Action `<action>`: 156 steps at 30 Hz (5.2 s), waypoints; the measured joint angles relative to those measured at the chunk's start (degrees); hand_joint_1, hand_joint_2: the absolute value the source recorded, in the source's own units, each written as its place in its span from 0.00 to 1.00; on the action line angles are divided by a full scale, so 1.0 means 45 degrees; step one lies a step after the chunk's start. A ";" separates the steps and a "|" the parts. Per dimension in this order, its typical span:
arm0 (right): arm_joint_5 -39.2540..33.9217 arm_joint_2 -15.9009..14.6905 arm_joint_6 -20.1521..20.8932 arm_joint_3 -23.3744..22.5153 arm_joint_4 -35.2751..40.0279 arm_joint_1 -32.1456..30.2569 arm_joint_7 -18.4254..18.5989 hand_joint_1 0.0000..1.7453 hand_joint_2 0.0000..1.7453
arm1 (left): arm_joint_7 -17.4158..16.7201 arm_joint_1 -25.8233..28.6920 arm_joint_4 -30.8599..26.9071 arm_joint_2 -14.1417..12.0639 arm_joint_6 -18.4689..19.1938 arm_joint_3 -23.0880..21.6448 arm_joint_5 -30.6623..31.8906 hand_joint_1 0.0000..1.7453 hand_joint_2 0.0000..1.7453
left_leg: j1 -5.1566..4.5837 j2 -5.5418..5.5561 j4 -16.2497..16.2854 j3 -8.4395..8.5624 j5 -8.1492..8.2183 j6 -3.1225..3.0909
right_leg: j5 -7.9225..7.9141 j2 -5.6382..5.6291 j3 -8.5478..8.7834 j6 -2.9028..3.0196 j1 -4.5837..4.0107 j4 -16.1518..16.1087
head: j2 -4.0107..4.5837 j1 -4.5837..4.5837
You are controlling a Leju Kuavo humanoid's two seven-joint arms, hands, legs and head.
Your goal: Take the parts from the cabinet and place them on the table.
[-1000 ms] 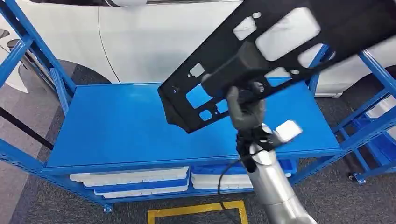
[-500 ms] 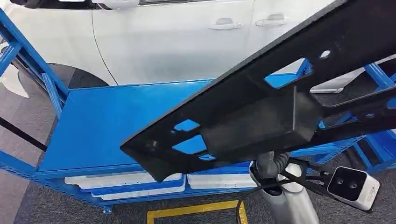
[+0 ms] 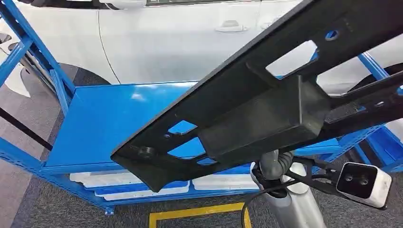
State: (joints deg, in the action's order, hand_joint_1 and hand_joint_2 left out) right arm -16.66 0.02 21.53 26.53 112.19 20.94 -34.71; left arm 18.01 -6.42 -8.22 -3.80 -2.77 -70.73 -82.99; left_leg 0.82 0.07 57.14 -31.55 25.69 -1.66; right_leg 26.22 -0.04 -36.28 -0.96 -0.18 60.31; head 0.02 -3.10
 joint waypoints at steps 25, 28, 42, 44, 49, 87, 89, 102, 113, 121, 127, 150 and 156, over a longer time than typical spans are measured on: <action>-0.1181 -0.1040 -0.0613 0.0500 -0.0753 0.1275 -0.0671 0.95 1.00 | -0.0437 0.0117 0.0049 -0.0160 -0.1035 0.0894 0.0004 0.00 1.00 | -0.0182 0.0004 -0.0163 0.0861 0.0801 0.0329 | -0.0794 0.0070 0.0015 0.0551 -0.0187 -0.0604 | 0.0000 -0.0005; -0.1560 -0.1302 -0.0758 0.0544 -0.0830 0.1388 -0.0860 0.95 1.00 | -0.0209 0.0110 0.0092 -0.0287 -0.1035 0.0894 0.0004 0.00 1.00 | -0.0274 0.0011 -0.0099 0.0640 0.0531 0.0228 | -0.1076 0.0148 0.0001 0.0328 -0.0093 -0.0659 | 0.0000 -0.0005; -0.0957 -0.1894 -0.1147 0.0501 -0.0753 0.1162 -0.0957 0.95 1.00 | 0.0072 0.0099 0.0155 -0.0656 -0.0811 0.0894 0.0000 0.00 1.00 | -0.0042 -0.0094 0.0187 -0.1270 -0.1093 0.0549 | 0.0766 -0.0023 0.1635 -0.0059 0.0282 -0.0555 | 0.0000 -0.0014; -0.0787 -0.1831 -0.1127 0.0409 -0.0660 0.1030 -0.0957 0.95 1.00 | 0.0068 0.0123 0.0190 -0.0733 -0.0821 0.0894 0.0004 0.00 1.00 | 0.0002 -0.0085 0.0086 -0.1315 -0.1318 0.0745 | 0.0567 -0.0025 0.1503 0.0209 0.0254 -0.0548 | 0.0000 -0.0015; -0.0631 -0.1651 -0.0665 0.0330 -0.0471 0.0831 -0.0957 0.95 1.00 | 0.0010 0.0136 0.0194 -0.0787 -0.0904 0.0894 0.0000 0.00 1.00 | 0.0084 -0.0075 0.3517 -0.2338 0.1619 0.0919 | -0.0142 0.0031 0.0709 0.0558 0.0198 -0.0570 | 0.0000 -0.0015; -0.0666 -0.1545 -0.1341 0.1282 -0.0136 0.0892 -0.0952 0.95 1.00 | -0.0316 0.0089 0.0219 -0.0821 -0.1292 0.0894 0.0000 0.00 1.00 | -0.0114 -0.0075 0.0138 -0.0009 0.0038 0.0589 | 0.0123 0.0055 0.1068 0.0380 0.0048 -0.0604 | 0.0000 -0.0015; -0.0642 -0.1511 -0.1269 0.1282 -0.0121 0.0837 -0.0952 0.95 1.00 | -0.0340 0.0113 0.0228 -0.0816 -0.1321 0.0894 0.0000 0.00 1.00 | -0.0139 -0.0076 0.0090 -0.0057 0.0076 0.0455 | 0.0077 0.0054 0.1046 0.0258 0.0063 -0.0617 | 0.0000 -0.0015; 0.1341 -0.0942 0.0515 -0.0030 0.0797 -0.0789 -0.0957 0.95 1.00 | -0.0656 0.0218 0.0228 -0.0656 -0.1429 0.1117 0.0000 0.00 1.00 | -0.0179 -0.0668 0.0089 -0.0100 0.0056 0.0323 | -0.0025 0.0770 0.0778 0.0208 0.0010 -0.0495 | 0.0000 -0.0015; 0.1807 -0.0967 -0.0301 -0.0200 0.0579 -0.0841 -0.0952 0.95 1.00 | -0.1544 0.0220 0.0228 -0.0510 -0.2400 0.0972 0.0000 0.00 1.00 | -0.0037 -0.0133 0.3351 -0.1484 0.1379 0.0750 | -0.0332 -0.0565 0.0595 0.0586 0.0101 -0.0591 | 0.0000 -0.0015; 0.1778 -0.0976 -0.1064 0.0893 -0.1222 0.0482 -0.0952 0.95 1.00 | -0.1875 0.0125 0.0228 -0.0039 -0.3030 0.0846 0.0000 0.00 1.00 | 0.0106 0.0468 -0.0031 0.0005 0.0028 0.0265 | -0.0534 -0.1453 0.0264 0.0010 0.0148 -0.0456 | 0.0000 -0.0010; 0.0633 -0.1000 -0.1396 0.1607 -0.2572 0.1222 -0.0952 0.95 1.00 | -0.1837 0.0239 0.0228 0.0141 -0.3550 0.0763 0.0000 0.00 1.00 | -0.0020 -0.0457 -0.0033 -0.0134 -0.0044 0.0100 | 0.1261 -0.0110 -0.1548 -0.0190 0.0210 0.3467 | 0.0000 -0.0005; 0.0717 -0.1433 -0.2564 0.0947 -0.0221 0.0099 -0.0957 0.95 1.00 | -0.0520 0.0329 0.0272 -0.0821 -0.2668 0.0617 0.0000 0.00 1.00 | 0.0060 0.0774 0.0186 0.0027 0.0287 0.0579 | -0.0571 -0.1595 0.0213 0.0150 0.0203 -0.0491 | 0.0000 -0.0010; 0.1660 -0.2098 -0.3119 0.0724 0.1408 -0.0831 -0.0957 0.95 1.00 | -0.0592 0.0210 0.0282 -0.1074 -0.2497 0.0083 0.0043 0.00 1.00 | 0.0069 -0.0266 -0.0044 0.0068 0.0143 0.0148 | 0.1173 -0.0145 -0.1411 -0.0212 0.0211 0.2861 | 0.0000 -0.0005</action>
State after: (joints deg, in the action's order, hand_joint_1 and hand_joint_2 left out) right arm -9.18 -9.42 7.50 29.79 118.53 17.20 -39.01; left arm 15.34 -5.47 -6.95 -8.63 -14.01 -70.36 -82.79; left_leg 1.13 -1.13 56.95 -31.24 26.34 -1.00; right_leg 31.50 -0.69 -42.63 -1.92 0.77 73.18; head 0.02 -3.13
